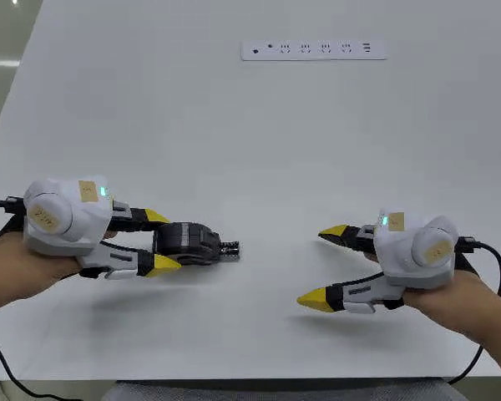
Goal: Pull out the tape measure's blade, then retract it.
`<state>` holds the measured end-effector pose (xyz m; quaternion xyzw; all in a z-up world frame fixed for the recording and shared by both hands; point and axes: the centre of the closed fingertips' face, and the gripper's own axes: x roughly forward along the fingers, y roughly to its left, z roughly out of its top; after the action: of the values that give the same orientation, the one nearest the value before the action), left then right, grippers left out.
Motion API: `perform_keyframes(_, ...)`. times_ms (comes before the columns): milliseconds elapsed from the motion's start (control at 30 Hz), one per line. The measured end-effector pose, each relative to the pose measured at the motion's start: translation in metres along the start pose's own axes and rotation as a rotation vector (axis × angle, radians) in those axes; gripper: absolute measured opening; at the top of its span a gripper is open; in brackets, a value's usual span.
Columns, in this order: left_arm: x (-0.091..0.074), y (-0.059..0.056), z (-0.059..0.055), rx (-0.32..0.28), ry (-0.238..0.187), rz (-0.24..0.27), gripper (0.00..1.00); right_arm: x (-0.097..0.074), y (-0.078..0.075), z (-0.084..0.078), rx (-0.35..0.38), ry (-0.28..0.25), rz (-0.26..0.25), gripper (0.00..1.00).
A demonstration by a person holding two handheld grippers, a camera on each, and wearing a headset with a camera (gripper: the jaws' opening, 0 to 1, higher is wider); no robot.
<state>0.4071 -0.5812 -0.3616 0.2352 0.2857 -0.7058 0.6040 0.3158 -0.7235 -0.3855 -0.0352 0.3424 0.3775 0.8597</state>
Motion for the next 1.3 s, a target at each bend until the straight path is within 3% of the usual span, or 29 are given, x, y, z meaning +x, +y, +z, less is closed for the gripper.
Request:
perform_keyframes(433, 0.002, 0.002, 0.0, 0.039, 0.023, -0.014, 0.31, 0.011, -0.001, 0.009, -0.015, -0.014, 0.015, 0.66)
perform_keyframes(667, 0.003, 0.001, -0.001, 0.093, 0.064, -0.02, 0.29, 0.018, -0.004, 0.016, -0.039, -0.024, 0.017, 0.62)
perform_keyframes(967, 0.003, 0.001, -0.002, 0.146, 0.095, -0.028, 0.28, 0.036, 0.003, 0.034, -0.102, -0.047, 0.034, 0.56)
perform_keyframes(1300, 0.004, 0.001, -0.003, 0.206, 0.122, -0.062, 0.27, 0.057, 0.009, 0.041, -0.137, -0.054, 0.067, 0.53)
